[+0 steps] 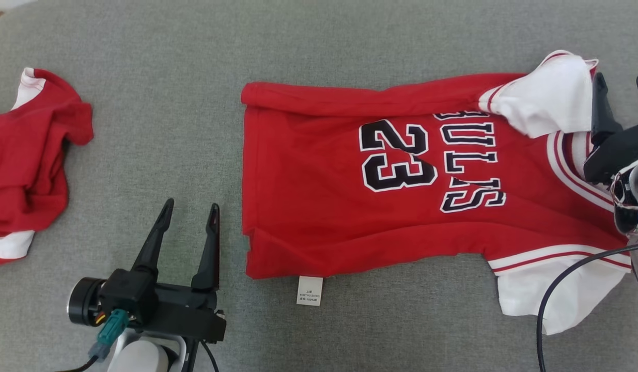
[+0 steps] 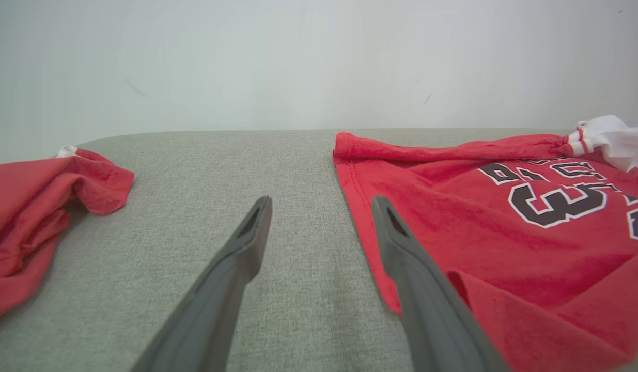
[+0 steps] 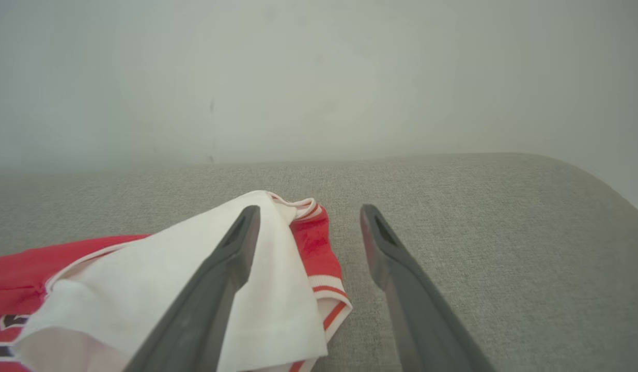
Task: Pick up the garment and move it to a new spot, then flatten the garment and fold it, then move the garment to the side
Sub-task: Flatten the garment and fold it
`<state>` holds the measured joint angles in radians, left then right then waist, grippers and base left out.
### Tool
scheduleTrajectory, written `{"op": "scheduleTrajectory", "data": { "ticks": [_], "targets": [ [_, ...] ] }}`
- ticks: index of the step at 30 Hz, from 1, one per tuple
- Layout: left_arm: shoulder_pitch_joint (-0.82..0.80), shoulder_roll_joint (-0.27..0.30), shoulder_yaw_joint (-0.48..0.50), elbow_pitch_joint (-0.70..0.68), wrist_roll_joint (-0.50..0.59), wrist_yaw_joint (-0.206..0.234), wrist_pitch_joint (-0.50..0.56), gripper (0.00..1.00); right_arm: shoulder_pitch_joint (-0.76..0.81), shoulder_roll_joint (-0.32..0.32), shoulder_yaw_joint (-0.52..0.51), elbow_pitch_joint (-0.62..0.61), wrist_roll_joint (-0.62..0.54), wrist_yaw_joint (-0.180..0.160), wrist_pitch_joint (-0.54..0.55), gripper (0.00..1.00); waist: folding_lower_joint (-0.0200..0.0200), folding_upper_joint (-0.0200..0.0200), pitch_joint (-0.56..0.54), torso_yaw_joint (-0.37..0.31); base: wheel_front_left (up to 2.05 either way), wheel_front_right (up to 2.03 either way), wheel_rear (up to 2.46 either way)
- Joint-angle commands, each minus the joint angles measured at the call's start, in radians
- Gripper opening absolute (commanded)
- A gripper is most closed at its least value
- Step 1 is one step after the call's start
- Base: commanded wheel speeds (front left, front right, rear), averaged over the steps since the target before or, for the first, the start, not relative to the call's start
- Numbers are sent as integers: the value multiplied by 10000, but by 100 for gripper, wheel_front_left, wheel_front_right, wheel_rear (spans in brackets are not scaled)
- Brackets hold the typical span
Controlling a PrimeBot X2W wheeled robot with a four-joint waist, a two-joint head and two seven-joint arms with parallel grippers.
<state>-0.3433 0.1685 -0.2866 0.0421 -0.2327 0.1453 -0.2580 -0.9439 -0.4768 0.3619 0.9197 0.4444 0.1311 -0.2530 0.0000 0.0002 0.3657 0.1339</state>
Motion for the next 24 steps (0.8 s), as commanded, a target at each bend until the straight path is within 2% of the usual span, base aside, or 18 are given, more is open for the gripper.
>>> {"op": "scheduleTrajectory", "data": {
  "ticks": [1,4,13,19,24],
  "targets": [
    [126,65,92,48,123,3,-68,100,244,91,-70,16,71,-6,-95,100,0,-2,-199,-147,0,0,0],
    [313,146,197,96,99,30,-68,100,634,194,-429,-306,63,-6,-148,100,0,-2,-473,-320,0,0,0],
    [1081,512,520,70,-47,202,-4,100,3222,918,-1752,-3364,-827,-6,-140,100,0,-2,-1504,-884,0,0,0],
    [1645,712,598,-154,-104,325,231,100,5182,1573,-1949,-5220,-1497,-6,-106,100,0,-2,-2101,-1103,0,0,0],
    [2160,831,601,-437,-171,419,429,100,6882,2141,-2202,-6930,-2027,-6,481,100,0,-2,-2538,-1174,0,0,0]
  ]
}}
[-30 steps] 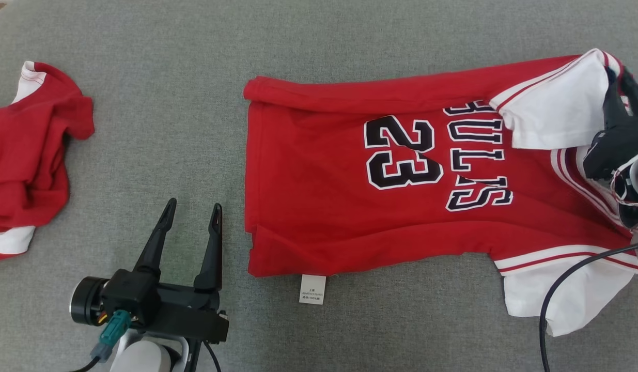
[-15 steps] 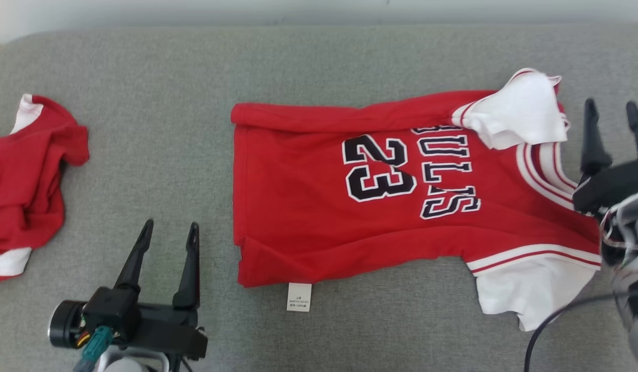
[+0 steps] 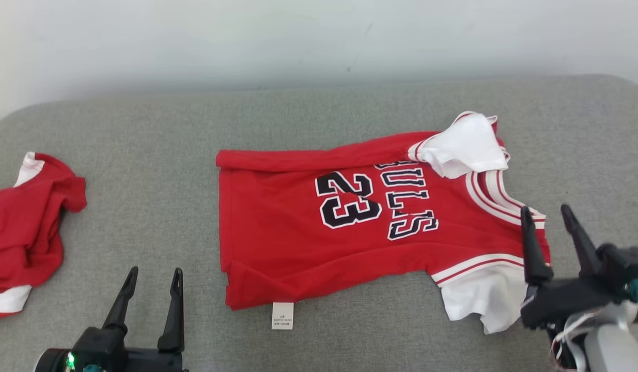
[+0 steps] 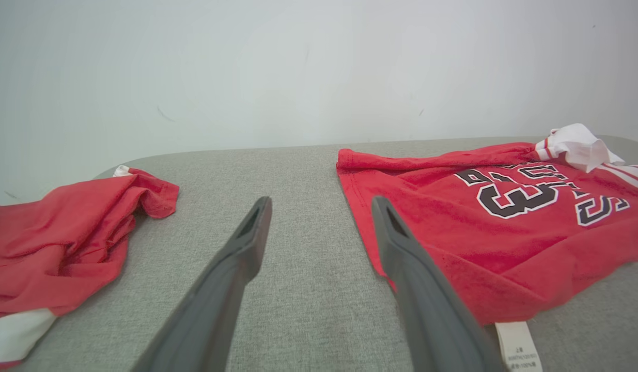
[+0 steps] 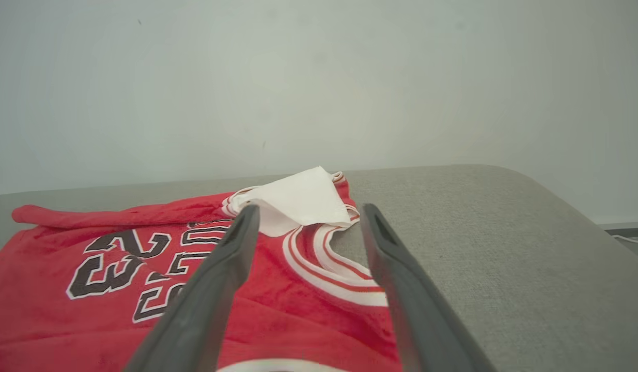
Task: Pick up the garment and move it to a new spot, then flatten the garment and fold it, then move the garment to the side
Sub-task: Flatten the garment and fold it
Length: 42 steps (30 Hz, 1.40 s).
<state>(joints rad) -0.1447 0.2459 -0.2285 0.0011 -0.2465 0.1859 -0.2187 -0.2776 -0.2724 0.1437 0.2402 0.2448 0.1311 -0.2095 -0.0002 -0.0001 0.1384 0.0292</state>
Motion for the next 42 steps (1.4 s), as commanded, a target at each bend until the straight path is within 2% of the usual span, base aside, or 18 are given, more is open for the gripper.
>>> {"op": "scheduleTrajectory", "data": {
  "ticks": [1,9,15,32,39,42],
  "targets": [
    [257,84,24,-68,-41,32,51,100,498,150,-71,-463,-169,-6,162,100,2,1,-335,-130,0,0,0],
    [730,183,4,-352,-106,169,253,100,2326,592,-17,-2787,-739,-6,1192,100,2,1,-750,-196,0,0,0],
    [921,242,63,-460,-178,276,366,100,3282,770,166,-3887,-994,-6,1802,100,2,1,-1043,-229,0,0,0],
    [1233,394,128,-674,-258,549,631,100,4318,1044,654,-4828,-1184,-6,2465,100,2,1,-1336,-330,0,0,0],
    [1201,385,37,-709,-294,552,656,100,4283,1061,684,-4822,-1084,-6,2517,100,2,1,-1330,-277,0,0,0],
    [1092,380,-141,-682,-396,357,814,100,4233,1014,646,-4805,-1082,-6,2548,100,2,1,-1288,-246,0,0,0]
  ]
}}
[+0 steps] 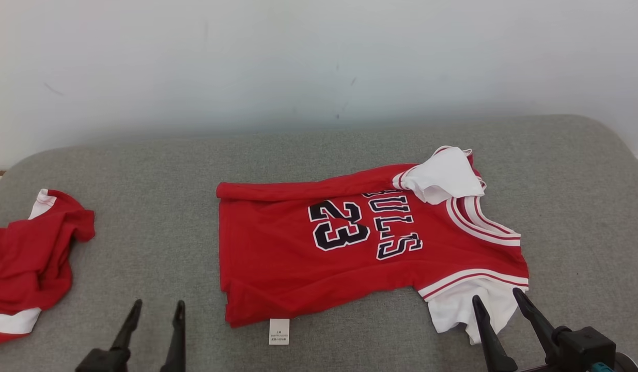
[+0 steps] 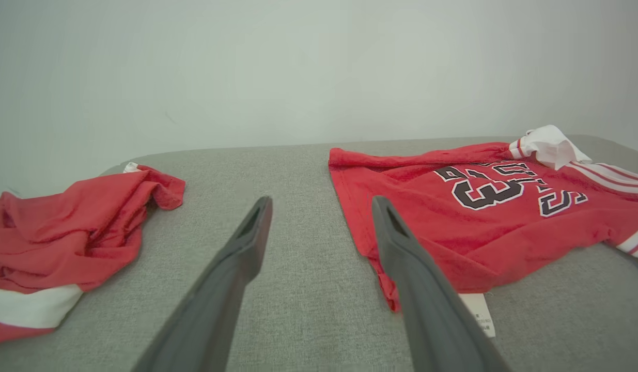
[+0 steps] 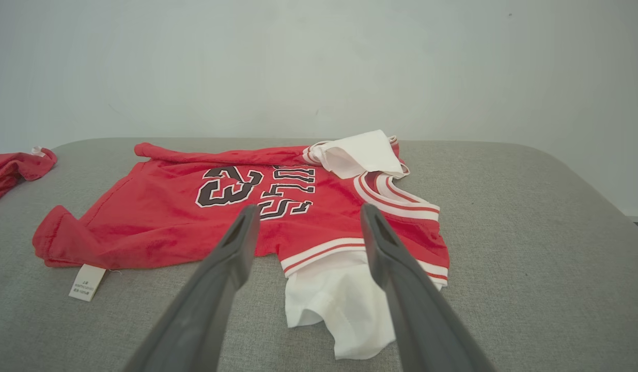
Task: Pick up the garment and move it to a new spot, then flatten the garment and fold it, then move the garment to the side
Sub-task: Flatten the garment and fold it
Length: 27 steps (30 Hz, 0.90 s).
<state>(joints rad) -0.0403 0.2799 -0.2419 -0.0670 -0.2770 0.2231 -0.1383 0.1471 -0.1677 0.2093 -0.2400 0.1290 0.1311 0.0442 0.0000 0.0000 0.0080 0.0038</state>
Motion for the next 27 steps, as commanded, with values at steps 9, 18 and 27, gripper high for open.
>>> {"op": "scheduleTrajectory", "data": {
  "ticks": [9,18,27],
  "targets": [
    [-416,-132,-1013,722,-690,-1093,1268,100,-123,-92,104,151,139,-6,-8,100,0,0,373,-233,0,0,0],
    [-1339,-206,-1266,2001,-868,-1600,1437,100,-389,-55,188,286,259,-6,-159,100,0,0,895,-689,0,0,0],
    [-1684,-224,-1371,2633,-924,-1735,1410,11,-511,-35,139,508,371,-6,-304,100,0,0,1154,-893,0,0,0]
  ]
}}
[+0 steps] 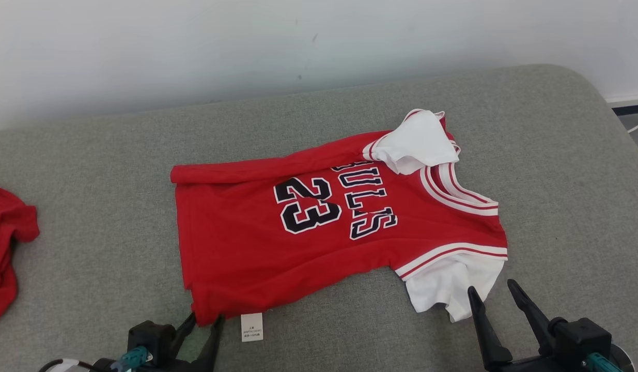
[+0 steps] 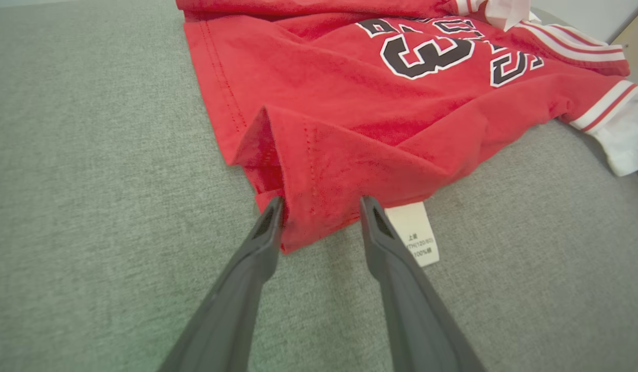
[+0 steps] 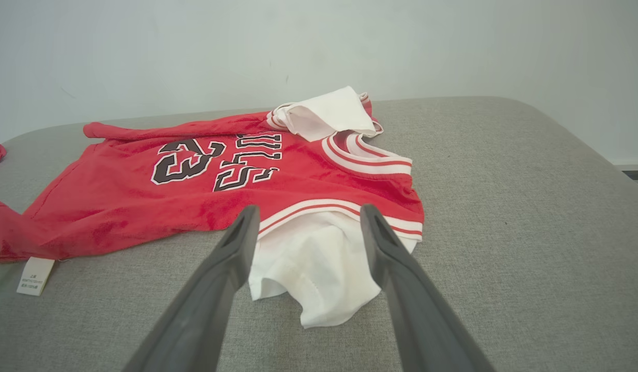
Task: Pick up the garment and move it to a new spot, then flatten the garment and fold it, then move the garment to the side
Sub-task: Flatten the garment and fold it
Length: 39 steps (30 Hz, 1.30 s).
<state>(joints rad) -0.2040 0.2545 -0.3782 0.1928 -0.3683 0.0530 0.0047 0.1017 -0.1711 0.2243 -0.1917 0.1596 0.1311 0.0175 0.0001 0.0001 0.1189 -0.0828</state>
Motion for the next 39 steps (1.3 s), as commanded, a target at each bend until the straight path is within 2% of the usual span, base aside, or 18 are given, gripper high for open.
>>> {"op": "scheduleTrajectory", "data": {
  "ticks": [1,8,16,22,29,36,37,38,39],
  "targets": [
    [-64,34,-15,57,-14,-38,-45,0,-68,-1,-25,38,76,-6,-61,100,-1,-1,65,-23,0,0,0],
    [-132,133,-82,-75,74,19,3,0,-93,5,-367,85,-92,-6,17,100,-1,-1,174,32,0,0,0],
    [401,324,-82,-1326,237,463,288,0,127,-434,-759,382,-251,-6,306,100,-1,-1,309,130,0,0,0],
    [618,399,-156,-1990,201,611,518,0,-99,-741,-542,1640,105,-6,211,100,-1,-1,549,315,0,0,0],
    [415,370,-257,-2150,201,642,590,0,-1042,-711,-39,3125,506,-6,-325,100,-1,-1,907,476,0,0,0],
    [156,359,-337,-2131,237,561,544,0,-1671,-677,178,4299,635,-6,-419,100,-1,-1,1178,644,0,0,0],
    [124,358,-332,-2144,225,586,532,0,-1758,-640,213,4449,704,-6,-469,71,-1,-1,1209,655,0,0,0],
    [96,360,-324,-2164,207,594,537,0,-1826,-630,225,4607,714,-6,-491,33,-1,-1,1241,671,0,0,0],
    [103,329,-302,-2175,120,611,581,0,-1865,-608,220,4734,772,-6,-543,8,-1,-1,1253,685,0,0,0]
  ]
}}
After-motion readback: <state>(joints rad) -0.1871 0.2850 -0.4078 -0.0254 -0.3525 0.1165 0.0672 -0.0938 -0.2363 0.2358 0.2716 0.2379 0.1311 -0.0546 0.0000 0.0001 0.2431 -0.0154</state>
